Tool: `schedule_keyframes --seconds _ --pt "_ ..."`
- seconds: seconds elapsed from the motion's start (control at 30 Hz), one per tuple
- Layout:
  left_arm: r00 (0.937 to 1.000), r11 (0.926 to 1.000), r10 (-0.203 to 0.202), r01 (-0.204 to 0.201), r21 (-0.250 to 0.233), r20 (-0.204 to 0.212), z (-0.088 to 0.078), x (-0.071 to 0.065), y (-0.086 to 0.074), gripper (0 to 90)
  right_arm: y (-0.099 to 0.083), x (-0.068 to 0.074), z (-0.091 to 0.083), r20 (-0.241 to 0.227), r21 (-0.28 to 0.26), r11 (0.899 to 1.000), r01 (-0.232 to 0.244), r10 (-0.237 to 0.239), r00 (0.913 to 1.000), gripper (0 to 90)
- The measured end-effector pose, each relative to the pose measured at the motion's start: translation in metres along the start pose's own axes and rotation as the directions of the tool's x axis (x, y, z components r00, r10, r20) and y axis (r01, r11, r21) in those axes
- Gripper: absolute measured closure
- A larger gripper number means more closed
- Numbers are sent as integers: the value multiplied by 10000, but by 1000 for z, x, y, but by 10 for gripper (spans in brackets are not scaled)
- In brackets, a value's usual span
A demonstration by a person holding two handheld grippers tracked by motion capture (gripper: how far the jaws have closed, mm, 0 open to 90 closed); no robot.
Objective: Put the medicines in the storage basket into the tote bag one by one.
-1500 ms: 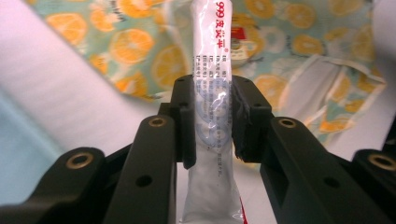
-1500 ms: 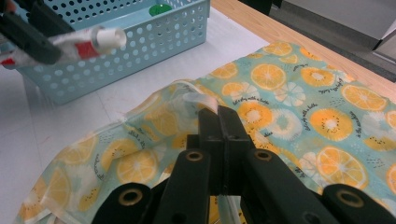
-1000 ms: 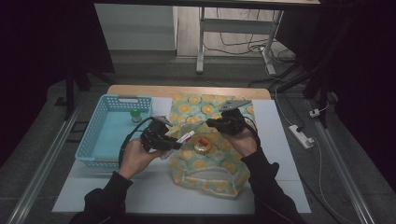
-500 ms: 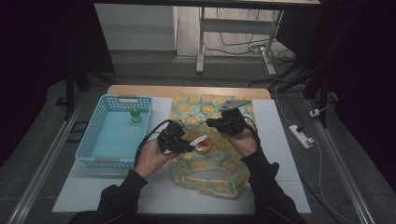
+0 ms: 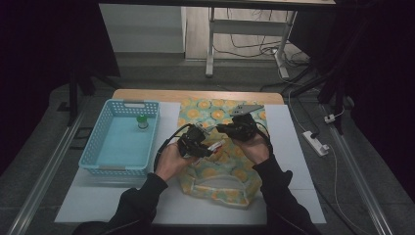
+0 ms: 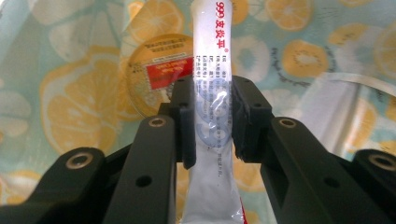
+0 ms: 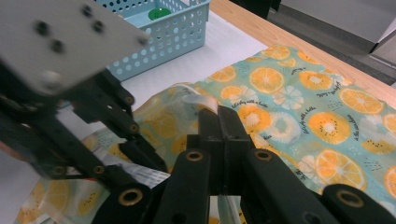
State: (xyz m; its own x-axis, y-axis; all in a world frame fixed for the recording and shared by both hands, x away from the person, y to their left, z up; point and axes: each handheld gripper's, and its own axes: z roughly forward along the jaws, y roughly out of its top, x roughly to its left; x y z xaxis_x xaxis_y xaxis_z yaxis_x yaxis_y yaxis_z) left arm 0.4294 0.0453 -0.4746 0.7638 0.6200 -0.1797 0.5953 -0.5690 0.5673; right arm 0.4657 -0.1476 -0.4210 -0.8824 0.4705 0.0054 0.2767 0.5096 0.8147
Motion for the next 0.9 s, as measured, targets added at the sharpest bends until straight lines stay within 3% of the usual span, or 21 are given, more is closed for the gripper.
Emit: schedule_keyframes --seconds 0.33,0.77,0.9 --pt "9992 9991 -327 321 -285 -212 12 14 3 717 -1 0 2 68 106 9999 17 -18 10000 900" --pt "9959 9964 -685 653 -549 -588 25 22 13 716 -1 2 6 131 195 9998 26 -29 9999 900" --pt "9958 9956 -745 711 -616 -539 27 25 16 715 -2 2 6 130 206 9998 26 -28 9999 900"
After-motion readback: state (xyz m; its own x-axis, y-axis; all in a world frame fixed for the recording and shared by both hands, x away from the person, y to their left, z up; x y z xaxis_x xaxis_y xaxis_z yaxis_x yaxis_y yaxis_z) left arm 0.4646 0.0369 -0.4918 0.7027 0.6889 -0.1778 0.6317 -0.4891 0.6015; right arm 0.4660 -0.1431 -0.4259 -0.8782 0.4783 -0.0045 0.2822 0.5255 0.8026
